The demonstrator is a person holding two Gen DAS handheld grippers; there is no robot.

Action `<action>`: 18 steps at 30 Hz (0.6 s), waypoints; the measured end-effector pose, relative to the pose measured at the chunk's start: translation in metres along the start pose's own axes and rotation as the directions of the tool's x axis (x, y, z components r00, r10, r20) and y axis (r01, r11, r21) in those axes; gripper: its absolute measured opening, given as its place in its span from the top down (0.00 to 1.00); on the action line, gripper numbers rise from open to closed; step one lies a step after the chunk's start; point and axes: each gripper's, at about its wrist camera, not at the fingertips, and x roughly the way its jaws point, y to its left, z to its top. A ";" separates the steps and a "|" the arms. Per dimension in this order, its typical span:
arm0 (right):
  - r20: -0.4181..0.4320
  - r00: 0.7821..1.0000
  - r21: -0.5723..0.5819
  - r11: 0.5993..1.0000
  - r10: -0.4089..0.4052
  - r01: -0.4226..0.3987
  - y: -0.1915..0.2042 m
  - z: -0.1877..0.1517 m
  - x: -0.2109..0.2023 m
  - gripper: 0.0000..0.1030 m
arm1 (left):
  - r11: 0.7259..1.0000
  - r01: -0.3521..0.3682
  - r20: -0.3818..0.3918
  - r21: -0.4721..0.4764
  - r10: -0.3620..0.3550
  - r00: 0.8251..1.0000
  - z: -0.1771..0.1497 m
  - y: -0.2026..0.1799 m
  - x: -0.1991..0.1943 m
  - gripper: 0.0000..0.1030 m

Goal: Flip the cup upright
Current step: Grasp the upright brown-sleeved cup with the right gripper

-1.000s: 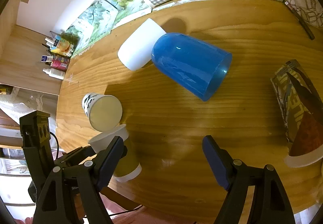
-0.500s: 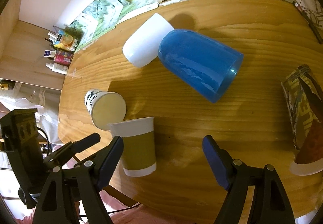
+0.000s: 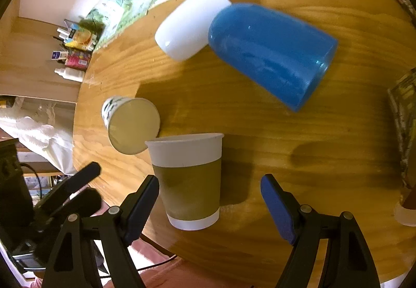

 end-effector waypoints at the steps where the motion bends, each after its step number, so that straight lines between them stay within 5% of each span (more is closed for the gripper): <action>1: -0.008 1.000 -0.002 1.000 0.003 -0.003 0.000 0.000 0.003 0.21 | 1.000 -0.003 0.013 -0.003 0.003 1.000 0.000 0.001 -0.003 0.17; 11: -0.053 0.998 -0.044 0.999 0.027 -0.029 0.016 0.003 0.022 0.21 | 0.993 -0.117 0.229 -0.015 0.117 0.966 -0.004 0.005 -0.033 0.17; 18: -0.090 0.996 -0.069 0.997 0.024 -0.030 0.029 0.006 0.037 0.21 | 0.974 -0.228 0.372 -0.016 0.217 0.902 -0.009 0.003 -0.058 0.17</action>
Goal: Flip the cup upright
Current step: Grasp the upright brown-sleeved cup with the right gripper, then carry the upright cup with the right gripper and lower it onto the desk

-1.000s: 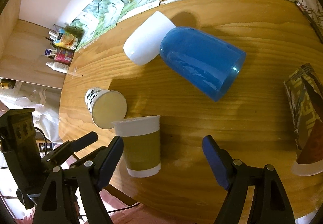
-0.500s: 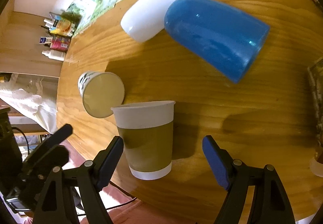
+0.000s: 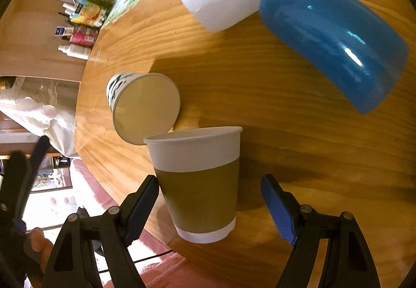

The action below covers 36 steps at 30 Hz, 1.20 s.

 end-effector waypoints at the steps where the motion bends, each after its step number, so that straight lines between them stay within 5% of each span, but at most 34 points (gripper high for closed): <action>1: -0.005 1.000 -0.003 1.000 0.000 0.000 0.002 0.001 0.002 0.21 | 1.000 -0.012 0.014 0.004 0.012 1.000 0.001 0.000 -0.003 0.17; 14: -0.037 0.999 -0.039 0.999 -0.023 0.021 0.011 0.006 0.012 0.22 | 0.999 -0.032 0.049 0.010 0.031 0.998 0.001 0.000 -0.017 0.17; 20: -0.049 0.998 -0.052 0.998 -0.029 0.026 0.015 0.010 0.012 0.37 | 0.999 -0.034 0.038 0.019 0.033 0.999 0.001 -0.001 -0.016 0.17; 36: -0.052 0.997 -0.074 0.996 -0.055 0.051 0.021 0.014 0.011 0.39 | 1.000 -0.015 0.015 0.012 0.014 1.000 0.006 0.004 -0.009 0.17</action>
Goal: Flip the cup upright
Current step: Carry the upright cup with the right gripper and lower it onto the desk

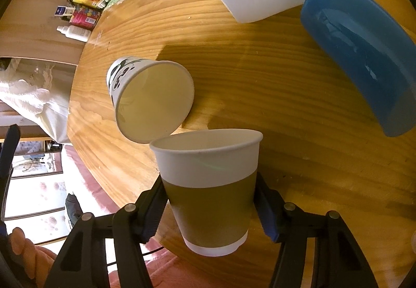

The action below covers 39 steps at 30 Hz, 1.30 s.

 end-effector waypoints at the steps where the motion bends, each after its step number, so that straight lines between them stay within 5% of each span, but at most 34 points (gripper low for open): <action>1: 0.003 1.000 -0.001 1.000 -0.002 0.002 0.000 0.000 0.000 0.40 | 1.000 0.003 -0.003 0.001 -0.003 1.000 0.000 0.001 0.000 0.17; 14: 0.111 0.993 0.025 0.999 -0.032 0.030 0.007 -0.015 -0.018 0.41 | 0.994 0.089 -0.014 0.066 -0.088 0.996 0.003 0.001 0.003 0.17; 25: 0.275 0.956 0.089 0.993 -0.101 0.080 0.012 -0.040 -0.039 0.41 | 0.980 0.153 -0.016 0.125 -0.152 0.988 0.004 0.002 -0.001 0.17; 32: 0.407 0.901 0.112 0.987 -0.149 0.113 0.018 -0.056 -0.052 0.41 | 0.975 0.173 -0.016 0.141 -0.172 0.985 0.005 0.008 -0.003 0.17; 39: 0.563 0.801 0.129 0.979 -0.202 0.156 0.027 -0.069 -0.064 0.41 | 0.973 0.171 -0.009 0.156 -0.172 0.985 0.005 0.013 -0.003 0.17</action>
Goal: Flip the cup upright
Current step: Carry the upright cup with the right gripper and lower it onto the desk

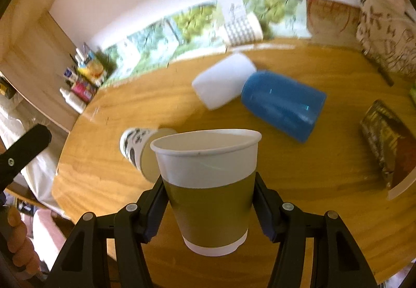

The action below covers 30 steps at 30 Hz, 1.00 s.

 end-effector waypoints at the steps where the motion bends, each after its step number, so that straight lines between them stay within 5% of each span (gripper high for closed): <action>1: 0.027 1.000 0.000 1.000 -0.006 0.006 0.000 0.000 -0.002 0.41 | 1.000 0.000 0.003 0.001 0.000 1.000 0.000 0.001 -0.001 0.17; 7: 0.220 0.975 -0.004 1.000 -0.026 0.027 -0.001 -0.009 -0.014 0.41 | 1.000 -0.005 0.013 0.000 0.005 1.000 -0.002 0.010 -0.003 0.17; 15: 0.420 0.906 0.006 0.999 -0.046 0.048 0.006 -0.033 -0.022 0.40 | 1.000 -0.014 0.033 0.005 0.014 0.999 -0.012 0.026 -0.009 0.17; 21: 0.489 0.869 -0.005 0.996 -0.078 0.092 0.013 -0.058 -0.021 0.40 | 1.000 -0.016 0.047 0.020 0.015 0.999 -0.024 0.036 -0.017 0.17; 30: 0.511 0.850 0.040 0.992 -0.124 0.121 0.018 -0.084 -0.010 0.39 | 1.000 0.015 0.064 0.026 -0.017 0.998 -0.044 0.042 -0.032 0.17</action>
